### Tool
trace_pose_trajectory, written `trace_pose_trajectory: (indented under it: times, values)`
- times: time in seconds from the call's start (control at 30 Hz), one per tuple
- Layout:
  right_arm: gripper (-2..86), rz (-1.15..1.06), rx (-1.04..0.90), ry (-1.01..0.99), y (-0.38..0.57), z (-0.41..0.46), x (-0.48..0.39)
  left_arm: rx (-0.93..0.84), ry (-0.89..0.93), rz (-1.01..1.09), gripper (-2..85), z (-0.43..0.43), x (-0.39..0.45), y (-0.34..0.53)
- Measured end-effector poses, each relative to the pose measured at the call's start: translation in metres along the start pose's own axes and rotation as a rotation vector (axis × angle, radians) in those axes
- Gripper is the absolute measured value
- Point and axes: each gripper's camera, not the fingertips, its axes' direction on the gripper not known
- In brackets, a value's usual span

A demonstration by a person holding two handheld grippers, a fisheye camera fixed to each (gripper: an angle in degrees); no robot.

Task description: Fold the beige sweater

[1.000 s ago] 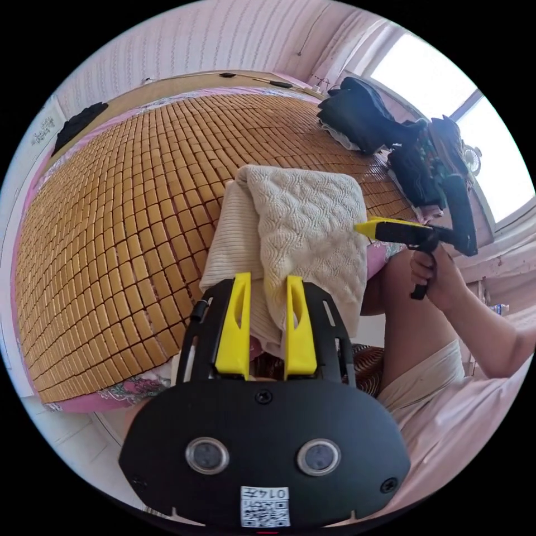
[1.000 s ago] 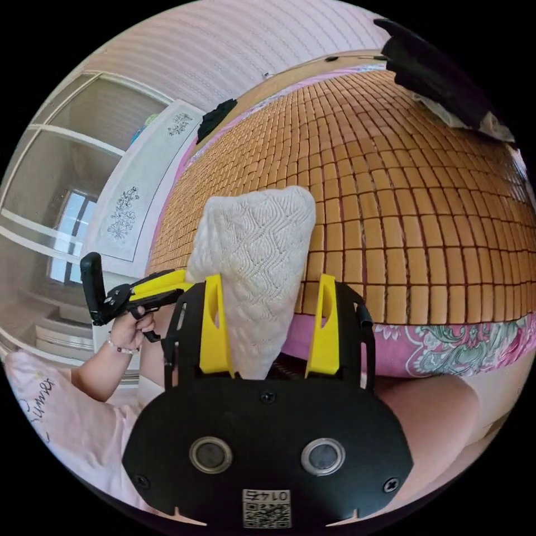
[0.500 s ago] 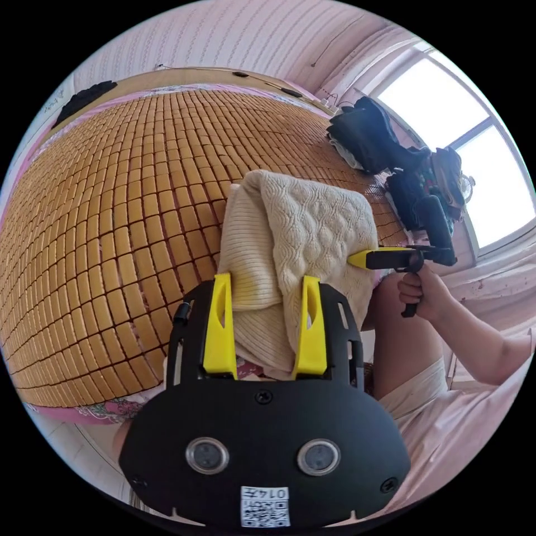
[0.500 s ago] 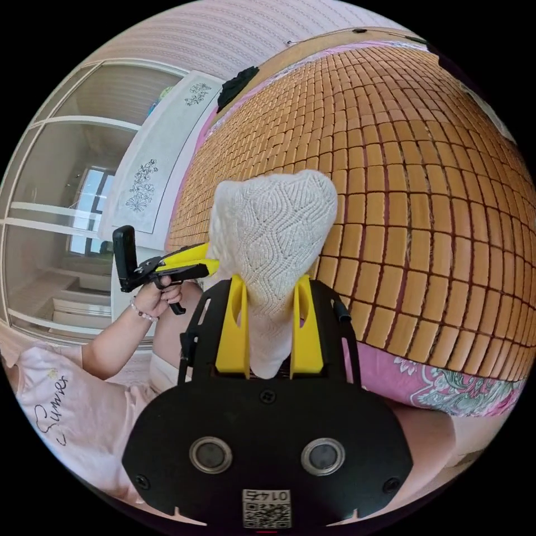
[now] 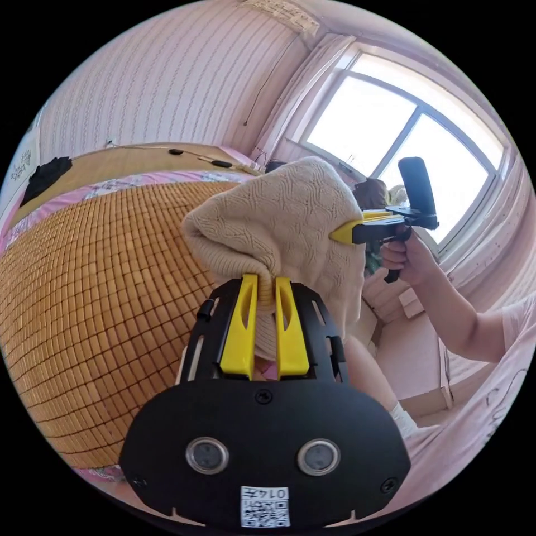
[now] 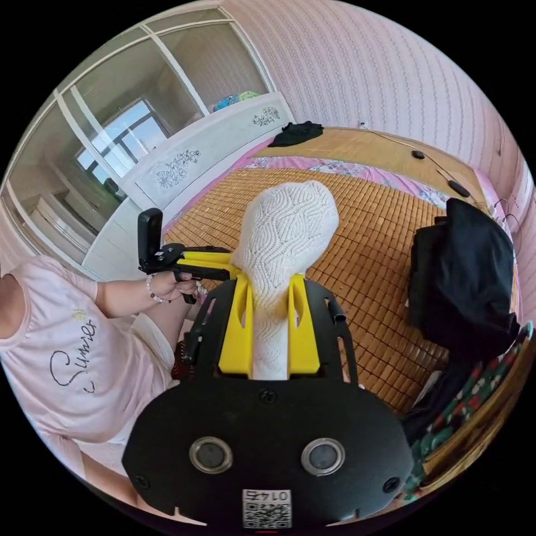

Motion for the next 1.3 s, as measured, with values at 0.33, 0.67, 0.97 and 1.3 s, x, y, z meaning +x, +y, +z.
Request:
trace_pose_trajectory:
  times: [0.33,0.67,0.97,1.3]
  values:
    - [12.0,0.238,-0.161,0.739,-0.1,-0.092,0.107,0.116,0.044,0.318,7.2,0.145,0.17,-0.305]
    - [12.1,0.552,-0.291,0.47,-0.04,0.087,0.144,-0.235,-0.16,0.308,7.9,0.317,0.179,-0.371]
    - [28.5,0.329,-0.11,0.504,0.013,0.114,-0.071,-0.197,-0.315,0.472,21.3,0.164,0.151,-0.317]
    - [33.7,0.279,-0.165,0.198,0.065,0.261,-0.31,-0.442,-0.436,-0.194,21.8,-0.05,0.041,-0.066]
